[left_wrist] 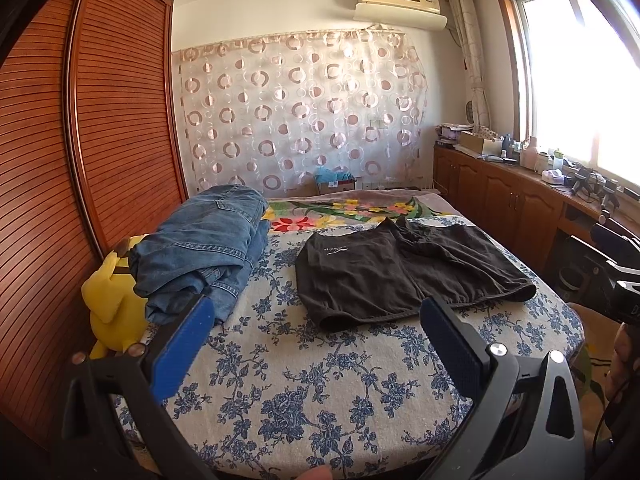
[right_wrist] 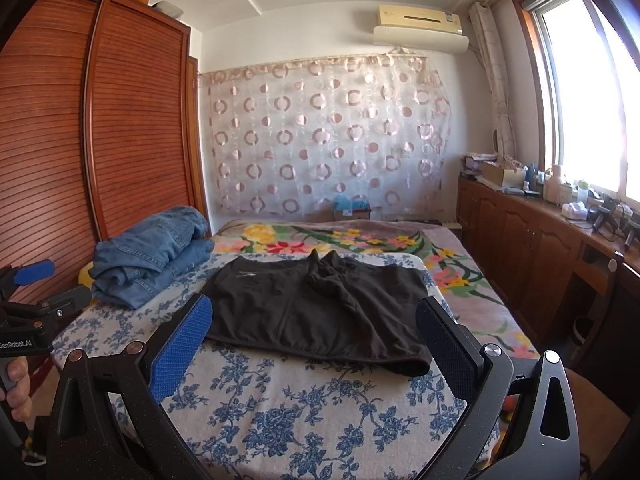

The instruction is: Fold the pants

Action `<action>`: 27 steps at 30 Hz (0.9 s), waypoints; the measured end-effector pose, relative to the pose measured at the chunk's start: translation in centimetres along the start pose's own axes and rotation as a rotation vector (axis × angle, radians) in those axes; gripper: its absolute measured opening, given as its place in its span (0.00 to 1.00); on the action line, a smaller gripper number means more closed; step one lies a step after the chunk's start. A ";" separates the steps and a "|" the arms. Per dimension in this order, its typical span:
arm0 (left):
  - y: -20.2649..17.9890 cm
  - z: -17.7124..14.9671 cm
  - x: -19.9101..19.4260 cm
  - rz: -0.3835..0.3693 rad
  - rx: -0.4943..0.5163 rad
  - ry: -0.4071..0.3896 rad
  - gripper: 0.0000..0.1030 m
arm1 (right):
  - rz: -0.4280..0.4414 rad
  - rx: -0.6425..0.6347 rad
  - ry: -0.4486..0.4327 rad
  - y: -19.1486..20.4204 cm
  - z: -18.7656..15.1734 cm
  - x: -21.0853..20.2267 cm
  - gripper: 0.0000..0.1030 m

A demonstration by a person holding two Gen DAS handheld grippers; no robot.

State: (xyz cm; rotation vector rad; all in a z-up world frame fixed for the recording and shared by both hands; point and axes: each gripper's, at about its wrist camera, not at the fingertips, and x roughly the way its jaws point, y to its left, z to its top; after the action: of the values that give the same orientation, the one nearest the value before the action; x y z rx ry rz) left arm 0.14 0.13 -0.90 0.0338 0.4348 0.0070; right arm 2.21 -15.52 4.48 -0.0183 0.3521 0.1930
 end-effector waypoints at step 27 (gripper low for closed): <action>-0.5 0.4 -0.5 0.001 0.012 -0.009 1.00 | 0.000 -0.003 -0.004 0.3 -0.2 -0.1 1.00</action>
State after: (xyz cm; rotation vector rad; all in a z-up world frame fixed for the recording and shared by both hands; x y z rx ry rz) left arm -0.14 -0.35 -0.33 0.0455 0.4262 0.0058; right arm 1.95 -15.28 4.36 -0.0210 0.3476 0.1938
